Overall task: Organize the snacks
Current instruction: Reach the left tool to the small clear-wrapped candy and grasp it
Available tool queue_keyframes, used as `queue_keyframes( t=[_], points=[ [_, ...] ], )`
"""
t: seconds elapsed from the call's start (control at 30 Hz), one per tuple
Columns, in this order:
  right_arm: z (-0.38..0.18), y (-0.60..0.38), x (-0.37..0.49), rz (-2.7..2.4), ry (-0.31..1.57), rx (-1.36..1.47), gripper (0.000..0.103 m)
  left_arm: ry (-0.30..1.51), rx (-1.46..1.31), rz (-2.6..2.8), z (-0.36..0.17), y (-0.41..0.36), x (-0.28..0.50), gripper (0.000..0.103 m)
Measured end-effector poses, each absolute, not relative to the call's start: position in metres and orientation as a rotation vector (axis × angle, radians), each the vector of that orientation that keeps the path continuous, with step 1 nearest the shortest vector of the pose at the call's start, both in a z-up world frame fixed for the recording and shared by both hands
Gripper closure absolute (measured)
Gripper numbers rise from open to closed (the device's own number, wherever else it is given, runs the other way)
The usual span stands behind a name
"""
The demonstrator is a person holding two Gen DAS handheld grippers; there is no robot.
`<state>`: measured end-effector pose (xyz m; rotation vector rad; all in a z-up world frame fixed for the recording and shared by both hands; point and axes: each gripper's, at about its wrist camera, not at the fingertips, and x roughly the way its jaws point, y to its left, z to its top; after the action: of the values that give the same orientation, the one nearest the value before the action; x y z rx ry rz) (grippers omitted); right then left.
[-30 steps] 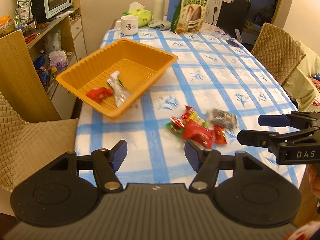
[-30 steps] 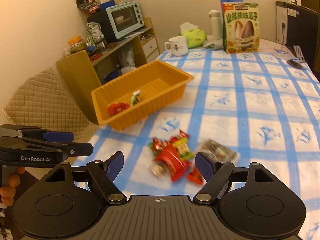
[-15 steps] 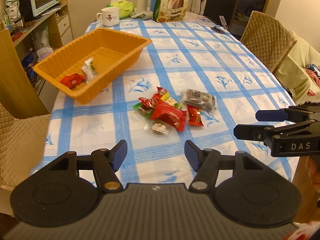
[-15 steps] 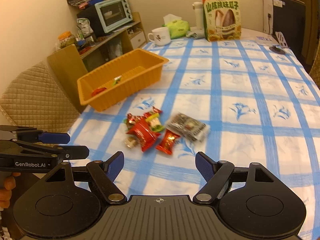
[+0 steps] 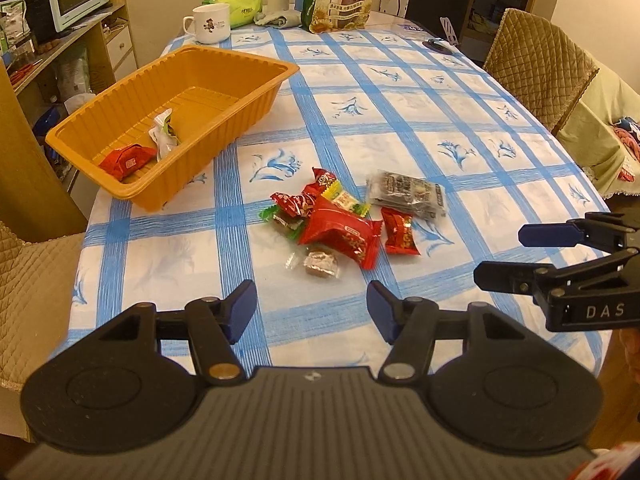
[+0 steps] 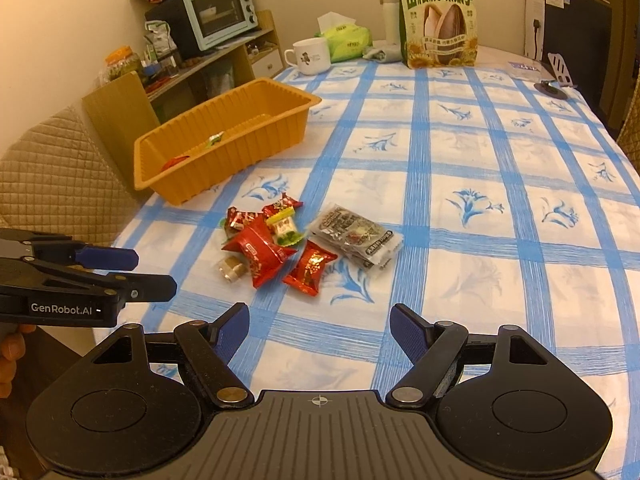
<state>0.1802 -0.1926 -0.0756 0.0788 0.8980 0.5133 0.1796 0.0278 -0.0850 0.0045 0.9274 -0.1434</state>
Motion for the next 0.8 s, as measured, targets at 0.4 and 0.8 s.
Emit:
queue_keyframes(
  t=[0.4,0.8],
  points=[
    [-0.089,-0.195,0.197,0.451,0.943,0.095,0.025,0.942,0.072,-0.196,-0.121,0.020,0.218,0.049],
    [-0.098,-0.205,0.203,0.385,0.983,0.124,0.025,0.961,0.077,-0.239,-0.141,0.023,0.241,0.061]
  ],
)
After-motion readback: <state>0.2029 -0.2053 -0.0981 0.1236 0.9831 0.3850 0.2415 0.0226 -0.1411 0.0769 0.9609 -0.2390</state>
